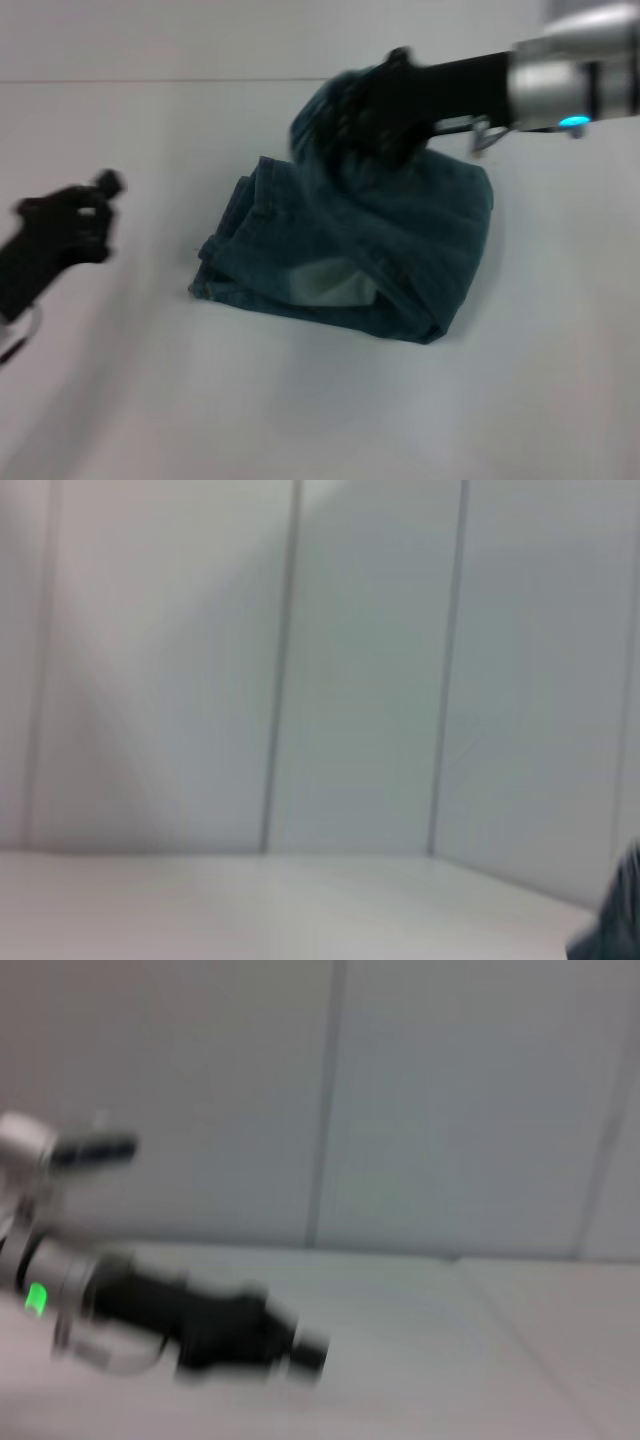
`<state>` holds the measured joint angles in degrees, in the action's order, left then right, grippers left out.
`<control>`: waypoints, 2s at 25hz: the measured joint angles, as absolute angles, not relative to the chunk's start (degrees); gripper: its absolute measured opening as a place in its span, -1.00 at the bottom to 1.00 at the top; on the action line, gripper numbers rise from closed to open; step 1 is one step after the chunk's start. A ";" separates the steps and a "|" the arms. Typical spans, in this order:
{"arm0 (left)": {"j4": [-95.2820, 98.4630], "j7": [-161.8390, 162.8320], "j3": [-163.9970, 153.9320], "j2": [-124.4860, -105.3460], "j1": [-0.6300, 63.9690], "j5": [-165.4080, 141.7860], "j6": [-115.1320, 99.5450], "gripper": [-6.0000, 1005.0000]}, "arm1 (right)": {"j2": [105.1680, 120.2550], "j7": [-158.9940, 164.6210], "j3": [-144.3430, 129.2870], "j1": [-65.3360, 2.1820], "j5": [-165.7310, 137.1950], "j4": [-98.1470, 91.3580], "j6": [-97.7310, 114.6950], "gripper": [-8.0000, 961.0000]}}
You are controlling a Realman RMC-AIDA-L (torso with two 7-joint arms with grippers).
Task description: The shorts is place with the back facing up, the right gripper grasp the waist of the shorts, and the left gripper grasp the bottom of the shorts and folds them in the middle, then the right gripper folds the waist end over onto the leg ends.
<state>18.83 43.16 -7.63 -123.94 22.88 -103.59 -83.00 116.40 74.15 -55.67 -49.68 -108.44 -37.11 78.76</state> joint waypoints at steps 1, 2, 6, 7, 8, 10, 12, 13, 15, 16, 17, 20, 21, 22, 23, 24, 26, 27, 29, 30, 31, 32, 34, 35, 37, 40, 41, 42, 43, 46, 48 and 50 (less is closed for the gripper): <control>20.32 44.55 -6.96 -123.92 22.06 -103.38 -84.66 -0.98 | 116.82 74.01 -56.70 -50.86 -109.54 -36.45 78.02 -0.88; 21.63 45.72 -6.17 -123.94 21.11 -103.33 -86.21 -0.98 | 117.40 73.75 -57.82 -52.29 -110.83 -35.73 77.29 -0.88; 23.84 47.21 -4.23 -123.93 19.02 -103.26 -90.05 -0.98 | 119.93 74.26 -63.59 -57.38 -116.22 -33.67 73.66 -0.87; 23.92 47.25 -4.23 -123.93 18.71 -103.34 -90.39 -0.98 | 120.22 74.81 -65.41 -58.23 -116.97 -33.31 72.53 -0.87; 23.97 47.28 -4.29 -123.93 18.49 -103.43 -90.60 -0.98 | 120.35 75.81 -68.81 -59.06 -117.27 -32.95 70.49 -0.87; 24.01 47.32 -4.57 -123.95 18.09 -103.66 -90.78 -0.98 | 120.41 77.29 -73.19 -59.50 -117.18 -32.71 67.81 -0.87; 23.96 47.33 -4.76 -123.98 17.94 -103.88 -90.78 -0.98 | 120.48 78.84 -76.86 -59.69 -116.99 -32.78 65.78 -0.87; 23.86 47.33 -4.80 -123.99 17.92 -104.00 -90.79 -0.98 | 120.49 79.56 -77.97 -59.73 -116.97 -32.95 65.28 -0.78; 23.80 47.34 -4.80 -124.00 17.91 -104.28 -90.78 -0.97 | 120.50 80.71 -79.55 -59.84 -116.97 -33.37 64.85 -0.61; 23.79 47.35 -4.80 -124.01 17.92 -104.41 -90.79 -0.97 | 120.50 81.01 -79.77 -59.82 -116.96 -33.61 64.78 -0.53; 23.78 47.35 -4.80 -124.01 17.98 -104.47 -90.78 -0.97 | 120.50 81.27 -79.94 -59.76 -116.94 -33.85 64.68 -0.44; 23.68 47.36 -4.79 -124.01 18.21 -104.57 -90.45 -0.97 | 120.40 81.52 -80.05 -59.01 -117.04 -35.10 64.13 -0.32; 23.62 47.36 -4.80 -123.99 18.28 -104.61 -90.35 -0.97 | 120.35 81.59 -80.06 -58.62 -117.05 -35.71 63.95 -0.28; 23.59 47.37 -4.83 -123.97 18.33 -104.64 -90.34 -0.97 | 120.31 81.66 -80.06 -58.06 -117.05 -36.53 63.88 -0.24; 23.57 47.37 -4.85 -123.95 18.36 -104.69 -90.34 -0.97 | 120.26 81.76 -80.02 -57.43 -117.03 -37.50 63.92 -0.20; 23.56 47.38 -4.94 -123.95 18.41 -104.77 -90.39 -0.97 | 120.25 81.98 -79.93 -56.42 -116.93 -39.07 64.14 -0.16; 23.75 47.69 -5.65 -123.94 18.49 -105.01 -90.59 -0.97 | 120.22 82.80 -79.76 -54.26 -116.57 -42.36 64.78 -0.08; 23.94 47.97 -6.20 -123.94 18.50 -105.12 -90.66 -0.97 | 120.17 83.35 -79.70 -53.09 -116.00 -43.98 65.30 -0.04; 24.70 49.31 -8.01 -123.85 18.46 -105.39 -90.71 -0.96 | 119.86 84.37 -79.14 -49.97 -113.98 -46.95 66.21 0.10; 25.20 50.25 -9.04 -123.79 18.40 -105.62 -90.64 -0.96 | 119.76 84.66 -78.31 -48.27 -112.81 -48.02 66.99 0.20; 25.69 51.52 -9.87 -123.77 18.40 -106.13 -90.54 -0.96 | 119.68 84.83 -77.32 -46.66 -111.84 -48.84 67.50 0.30; 26.04 52.60 -10.48 -123.76 18.43 -106.83 -90.46 -0.96 | 119.69 84.84 -75.50 -44.41 -110.51 -49.70 68.46 0.40; 26.36 53.73 -11.16 -123.72 18.60 -108.64 -90.51 -0.96 | 119.71 84.10 -71.87 -38.71 -105.69 -50.44 70.88 0.57; 26.67 54.32 -11.81 -123.71 18.74 -109.89 -90.63 -0.96 | 119.71 84.10 -71.87 -38.71 -105.69 -50.44 70.88 0.64; 28.21 57.13 -14.31 -123.58 19.13 -112.64 -90.80 -0.85 | 119.65 82.20 -69.67 -34.13 -101.30 -50.18 72.95 0.78; 30.75 64.05 -18.66 -122.85 20.47 -117.15 -91.51 -0.70 | 119.66 77.40 -66.99 -26.95 -94.74 -49.98 76.32 0.91; 31.17 65.67 -19.43 -122.37 21.04 -118.78 -92.10 -0.64 | 119.68 75.63 -66.47 -24.39 -92.83 -49.94 77.42 0.91; 31.39 66.69 -19.73 -121.93 21.68 -120.53 -93.00 -0.56 | 119.72 74.23 -66.23 -22.56 -91.44 -49.92 78.28 0.91; 31.54 67.25 -19.85 -121.64 22.09 -121.53 -93.71 -0.47 | 119.77 72.55 -66.13 -20.47 -90.17 -49.84 79.16 0.91; 32.39 68.89 -19.99 -120.76 23.36 -125.03 -97.24 -0.21 | 119.91 69.05 -66.07 -16.43 -88.90 -48.11 81.18 0.92; 32.88 69.38 -19.92 -120.40 23.82 -126.61 -98.68 -0.02 | 119.90 65.96 -66.02 -15.14 -88.78 -45.16 82.83 0.93; 33.65 69.85 -19.92 -120.20 23.94 -127.45 -99.64 0.16 | 119.84 62.22 -65.49 -14.56 -88.72 -41.02 83.99 0.93</control>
<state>33.65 69.85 -19.92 -120.20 23.94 -127.45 -99.65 119.84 62.22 -65.49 -14.56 -88.72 -41.02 83.99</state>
